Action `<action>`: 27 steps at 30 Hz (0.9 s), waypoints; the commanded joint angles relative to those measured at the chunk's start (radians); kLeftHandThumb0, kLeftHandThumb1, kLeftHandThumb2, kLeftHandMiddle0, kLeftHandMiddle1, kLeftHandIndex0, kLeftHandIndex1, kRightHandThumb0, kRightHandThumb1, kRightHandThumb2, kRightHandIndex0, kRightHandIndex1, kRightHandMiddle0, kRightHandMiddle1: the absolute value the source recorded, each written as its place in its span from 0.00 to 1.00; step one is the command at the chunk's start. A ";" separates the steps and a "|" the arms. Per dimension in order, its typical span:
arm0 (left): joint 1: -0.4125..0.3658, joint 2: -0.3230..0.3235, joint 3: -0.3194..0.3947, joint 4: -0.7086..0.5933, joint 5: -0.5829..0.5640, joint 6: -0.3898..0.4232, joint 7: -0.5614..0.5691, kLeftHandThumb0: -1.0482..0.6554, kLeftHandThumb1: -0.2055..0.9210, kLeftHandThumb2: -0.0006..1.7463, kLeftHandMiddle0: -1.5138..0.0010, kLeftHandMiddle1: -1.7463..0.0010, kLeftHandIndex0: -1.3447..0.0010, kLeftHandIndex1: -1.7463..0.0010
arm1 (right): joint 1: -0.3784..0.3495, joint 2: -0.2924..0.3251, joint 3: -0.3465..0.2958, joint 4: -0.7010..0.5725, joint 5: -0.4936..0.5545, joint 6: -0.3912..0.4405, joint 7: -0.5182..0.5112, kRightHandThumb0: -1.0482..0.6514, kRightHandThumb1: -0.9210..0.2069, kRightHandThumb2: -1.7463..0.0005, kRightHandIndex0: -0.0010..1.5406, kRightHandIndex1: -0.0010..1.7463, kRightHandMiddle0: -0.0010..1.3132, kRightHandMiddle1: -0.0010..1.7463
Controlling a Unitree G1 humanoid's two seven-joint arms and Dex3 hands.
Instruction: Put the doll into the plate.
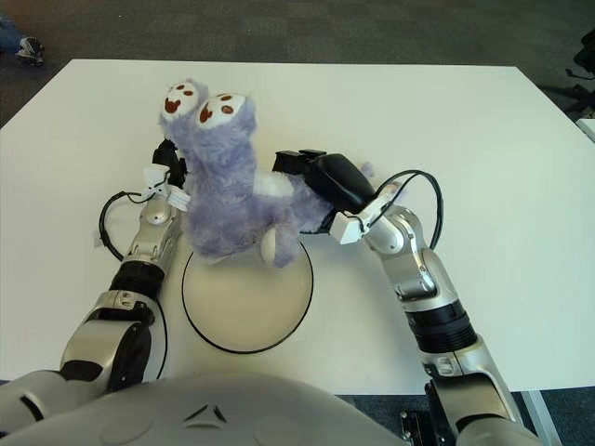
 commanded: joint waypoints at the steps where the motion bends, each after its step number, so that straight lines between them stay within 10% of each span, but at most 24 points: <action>1: -0.003 0.009 0.005 0.039 -0.003 -0.005 -0.004 0.35 0.52 0.71 0.24 0.00 0.59 0.00 | -0.025 -0.007 0.001 0.018 -0.006 -0.030 -0.017 0.90 0.58 0.21 0.42 1.00 0.63 1.00; 27: -0.003 -0.001 0.003 0.044 -0.017 -0.020 -0.016 0.35 0.53 0.70 0.24 0.00 0.60 0.00 | -0.007 -0.053 0.012 0.001 0.047 -0.082 0.084 0.90 0.59 0.20 0.42 1.00 0.60 1.00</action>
